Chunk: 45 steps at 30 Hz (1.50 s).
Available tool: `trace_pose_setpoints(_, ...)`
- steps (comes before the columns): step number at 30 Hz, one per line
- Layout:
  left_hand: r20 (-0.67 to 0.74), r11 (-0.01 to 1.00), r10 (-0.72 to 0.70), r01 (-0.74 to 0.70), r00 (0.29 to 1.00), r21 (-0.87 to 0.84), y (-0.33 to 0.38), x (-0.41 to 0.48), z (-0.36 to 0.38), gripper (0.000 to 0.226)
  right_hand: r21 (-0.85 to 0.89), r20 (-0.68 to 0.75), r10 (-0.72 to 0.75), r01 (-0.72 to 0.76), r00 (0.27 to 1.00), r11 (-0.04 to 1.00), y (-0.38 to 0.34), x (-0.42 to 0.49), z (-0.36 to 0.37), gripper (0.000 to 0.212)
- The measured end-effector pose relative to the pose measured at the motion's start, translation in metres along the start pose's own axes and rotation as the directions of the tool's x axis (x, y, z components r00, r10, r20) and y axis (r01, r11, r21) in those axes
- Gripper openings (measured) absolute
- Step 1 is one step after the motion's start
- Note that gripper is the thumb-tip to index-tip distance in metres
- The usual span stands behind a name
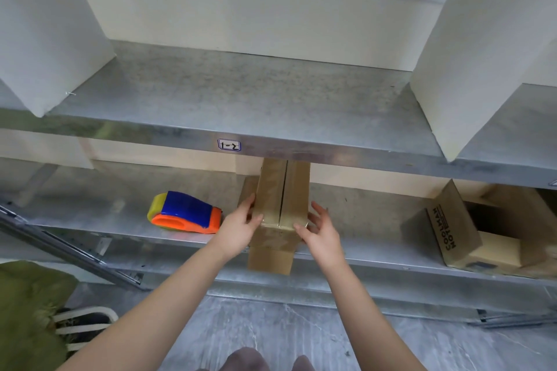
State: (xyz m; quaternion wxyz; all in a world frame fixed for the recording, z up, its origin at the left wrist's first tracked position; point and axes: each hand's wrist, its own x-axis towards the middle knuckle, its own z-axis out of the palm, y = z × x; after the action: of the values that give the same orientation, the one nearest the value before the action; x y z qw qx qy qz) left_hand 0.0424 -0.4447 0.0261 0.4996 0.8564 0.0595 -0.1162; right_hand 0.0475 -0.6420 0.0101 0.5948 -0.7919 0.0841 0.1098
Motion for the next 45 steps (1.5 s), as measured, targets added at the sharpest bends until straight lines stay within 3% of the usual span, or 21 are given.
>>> trace_pose_setpoints(4, 0.001, 1.0, 0.022, -0.022, 1.0, 0.008, -0.003, -0.014, 0.011, 0.062, -0.075, 0.036, -0.013, 0.016, 0.999, 0.997, -0.002, -0.003, -0.003, 0.059)
trace_pose_setpoints(8, -0.011, 0.964, -0.004, 0.001, 1.0, -0.267, 0.002, -0.022, 0.003, 0.06, -0.009, -0.031, 0.033, -0.033, 0.999, 0.999, 0.001, -0.014, -0.006, 0.039)
trace_pose_setpoints(11, -0.007, 0.946, -0.087, 0.08, 0.996, -0.314, 0.003, -0.024, -0.001, 0.039, -0.02, -0.027, 0.057, -0.057, 0.998, 0.998, 0.0, -0.02, -0.01, 0.043)
trace_pose_setpoints(15, -0.009, 0.947, -0.122, 0.113, 0.993, -0.299, 0.002, -0.027, -0.001, 0.049, -0.036, 0.073, 0.062, -0.059, 0.995, 0.998, 0.0, -0.033, -0.012, 0.062)
trace_pose_setpoints(17, -0.008, 0.93, -0.095, 0.086, 0.995, -0.357, 0.008, -0.031, -0.002, 0.066, 0.005, 0.073, 0.027, -0.027, 0.997, 1.0, 0.0, -0.039, -0.018, 0.079)
trace_pose_setpoints(20, 0.059, 0.908, -0.02, 0.043, 0.998, -0.418, 0.021, -0.035, -0.004, 0.08, 0.008, 0.036, -0.04, 0.04, 0.999, 0.999, -0.014, -0.052, -0.03, 0.067)
trace_pose_setpoints(24, 0.015, 0.886, 0.074, -0.059, 0.997, -0.461, 0.04, -0.038, -0.009, 0.067, 0.066, -0.001, -0.114, 0.114, 0.994, 0.991, -0.028, -0.059, -0.038, 0.058)
trace_pose_setpoints(27, -0.031, 0.878, 0.157, -0.154, 0.987, -0.453, 0.058, -0.041, -0.009, 0.052, 0.085, -0.042, -0.129, 0.132, 0.991, 0.988, -0.038, -0.065, -0.031, 0.075)
trace_pose_setpoints(29, -0.167, 0.892, 0.151, -0.207, 0.974, -0.402, 0.067, -0.041, -0.009, 0.041, 0.095, -0.077, -0.149, 0.156, 0.986, 0.983, -0.04, -0.066, -0.028, 0.065)
trace_pose_setpoints(31, -0.261, 0.923, 0.153, -0.233, 0.953, -0.307, 0.072, -0.041, -0.012, 0.039, 0.135, -0.1, -0.16, 0.173, 0.982, 0.976, -0.044, -0.067, -0.03, 0.041)
trace_pose_setpoints(33, -0.247, 0.93, 0.185, -0.251, 0.951, -0.268, 0.07, -0.041, -0.017, 0.039, 0.168, -0.107, -0.176, 0.192, 0.979, 0.967, -0.047, -0.066, -0.033, 0.038)
trace_pose_setpoints(39, -0.199, 0.869, 0.25, -0.311, 0.947, -0.384, 0.066, -0.049, -0.017, 0.037, 0.254, -0.178, -0.228, 0.269, 0.957, 0.929, -0.053, -0.068, -0.041, 0.051)
trace_pose_setpoints(42, -0.163, 0.835, 0.259, -0.306, 0.952, -0.458, 0.063, -0.052, -0.013, 0.041, 0.22, -0.2, -0.266, 0.308, 0.943, 0.926, -0.055, -0.065, -0.04, 0.038)
trace_pose_setpoints(45, -0.12, 0.815, 0.22, -0.25, 0.968, -0.522, 0.055, -0.054, -0.012, 0.043, 0.284, -0.146, -0.217, 0.25, 0.965, 0.926, -0.055, -0.061, -0.039, 0.024)
